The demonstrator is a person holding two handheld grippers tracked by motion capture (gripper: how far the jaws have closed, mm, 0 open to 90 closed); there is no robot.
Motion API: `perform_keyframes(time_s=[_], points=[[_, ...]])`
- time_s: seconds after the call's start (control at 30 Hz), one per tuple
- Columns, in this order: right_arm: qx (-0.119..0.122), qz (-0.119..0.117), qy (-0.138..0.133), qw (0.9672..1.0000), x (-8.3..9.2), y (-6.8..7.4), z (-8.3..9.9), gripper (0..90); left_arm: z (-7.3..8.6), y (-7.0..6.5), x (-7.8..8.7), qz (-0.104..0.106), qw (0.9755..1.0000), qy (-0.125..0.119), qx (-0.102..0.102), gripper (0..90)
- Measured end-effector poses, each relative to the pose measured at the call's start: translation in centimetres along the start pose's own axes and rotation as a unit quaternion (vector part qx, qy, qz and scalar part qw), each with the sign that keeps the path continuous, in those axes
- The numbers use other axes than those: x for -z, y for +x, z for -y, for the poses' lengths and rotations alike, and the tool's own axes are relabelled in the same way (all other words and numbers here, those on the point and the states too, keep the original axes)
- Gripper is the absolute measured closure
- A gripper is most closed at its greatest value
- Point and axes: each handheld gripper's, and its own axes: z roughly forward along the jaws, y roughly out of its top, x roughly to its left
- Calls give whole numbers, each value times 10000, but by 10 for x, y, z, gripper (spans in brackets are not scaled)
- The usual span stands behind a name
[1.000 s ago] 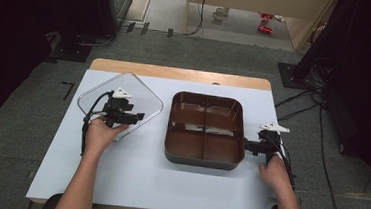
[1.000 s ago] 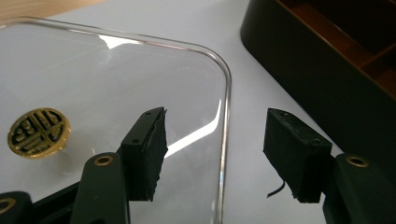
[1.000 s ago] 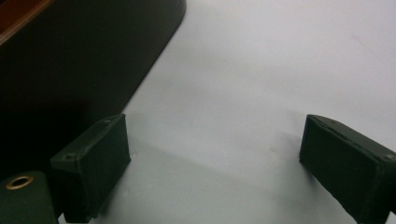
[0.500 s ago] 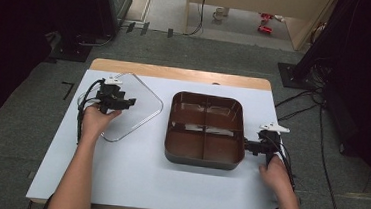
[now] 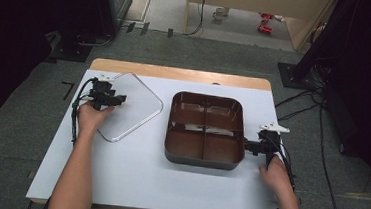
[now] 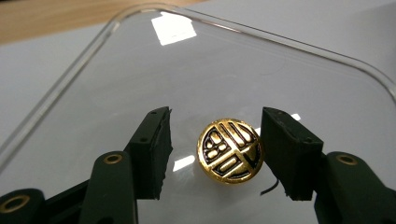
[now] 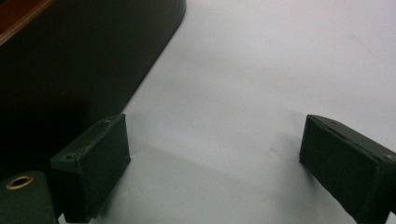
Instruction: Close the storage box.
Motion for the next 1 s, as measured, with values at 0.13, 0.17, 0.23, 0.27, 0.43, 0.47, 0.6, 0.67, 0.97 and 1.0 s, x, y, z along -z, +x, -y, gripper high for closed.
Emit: perform_keyframes(time_s=[0.13,0.17,0.23,0.27,0.43,0.47,0.6,0.67,0.97,1.0], points=[[0,0,-1,10000,0,0,0,79,4,1,-3,27,10000,26,41,454],[-2,1,-1,10000,0,0,0,79,5,-1,-4,-11,10000,65,-1,463],[-2,2,-2,10000,0,0,0,78,8,-3,-6,-96,9998,88,-133,483],[-1,1,-2,10000,0,0,0,79,9,-4,-6,-103,9998,69,-151,490],[0,0,-1,10000,0,0,0,79,10,-6,-6,-5,10000,-49,-23,583],[-2,0,-2,10000,0,0,0,79,10,-6,-6,-6,10000,-37,6,589],[-2,0,-2,10000,0,0,0,79,7,-7,-5,-46,10000,34,36,596],[-1,0,-2,10000,0,0,0,79,6,-7,-5,-34,10000,64,43,597],[0,-1,-2,10000,0,0,0,79,-16,-28,25,154,9993,-157,-311,598],[-1,-1,-2,10000,0,0,0,79,-23,-36,33,221,9984,-251,-450,597]])
